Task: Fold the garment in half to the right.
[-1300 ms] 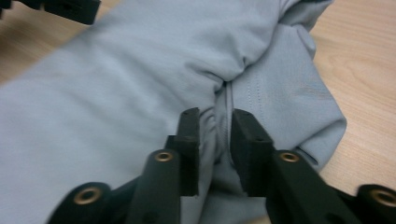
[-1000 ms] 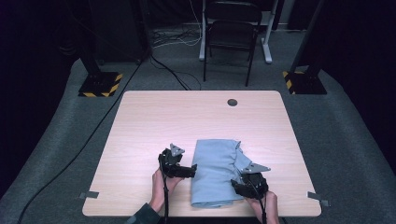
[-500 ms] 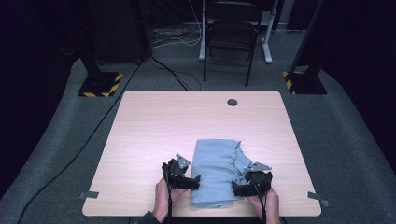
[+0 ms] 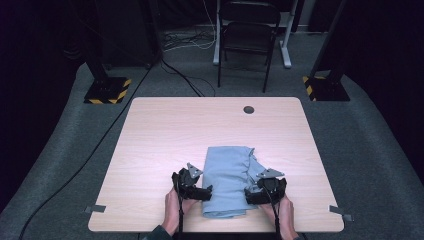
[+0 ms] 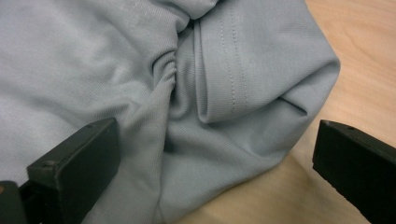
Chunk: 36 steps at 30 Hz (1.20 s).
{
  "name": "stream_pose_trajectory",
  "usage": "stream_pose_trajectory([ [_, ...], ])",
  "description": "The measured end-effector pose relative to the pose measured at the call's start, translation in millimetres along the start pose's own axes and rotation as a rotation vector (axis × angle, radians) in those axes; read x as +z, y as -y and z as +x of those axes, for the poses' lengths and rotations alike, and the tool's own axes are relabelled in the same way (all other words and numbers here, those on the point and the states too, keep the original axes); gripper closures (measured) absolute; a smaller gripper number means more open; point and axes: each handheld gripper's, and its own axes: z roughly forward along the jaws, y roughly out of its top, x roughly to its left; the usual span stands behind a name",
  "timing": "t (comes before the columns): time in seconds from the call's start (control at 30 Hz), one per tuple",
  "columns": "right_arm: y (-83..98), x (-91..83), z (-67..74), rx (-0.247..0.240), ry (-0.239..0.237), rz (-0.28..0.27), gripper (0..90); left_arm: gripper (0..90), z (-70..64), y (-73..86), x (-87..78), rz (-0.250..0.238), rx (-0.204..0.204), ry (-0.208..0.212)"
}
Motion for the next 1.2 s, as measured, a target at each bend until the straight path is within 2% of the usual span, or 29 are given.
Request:
stream_pose_trajectory([
  [0.33,-30.8,26.2,-1.6,-0.025,-0.01,0.002,0.0,0.0,29.5,-14.8,14.1,0.008,-0.038,-0.031],
  [0.67,-59.8,52.3,-8.1,-0.023,-0.018,0.001,0.0,0.0,51.7,-29.9,27.3,0.018,-0.05,-0.059],
  [0.93,-72.2,62.9,-11.4,-0.023,-0.013,0.001,0.0,0.0,58.1,-34.9,32.7,0.008,-0.049,-0.071],
  [1.1,-73.6,64.0,-11.6,-0.027,-0.013,-0.002,0.0,0.0,58.0,-35.7,31.8,0.009,-0.04,-0.076],
  [1.2,-73.5,62.9,-12.2,-0.025,-0.019,-0.006,0.0,0.0,58.5,-35.2,30.0,0.003,-0.05,-0.067],
])
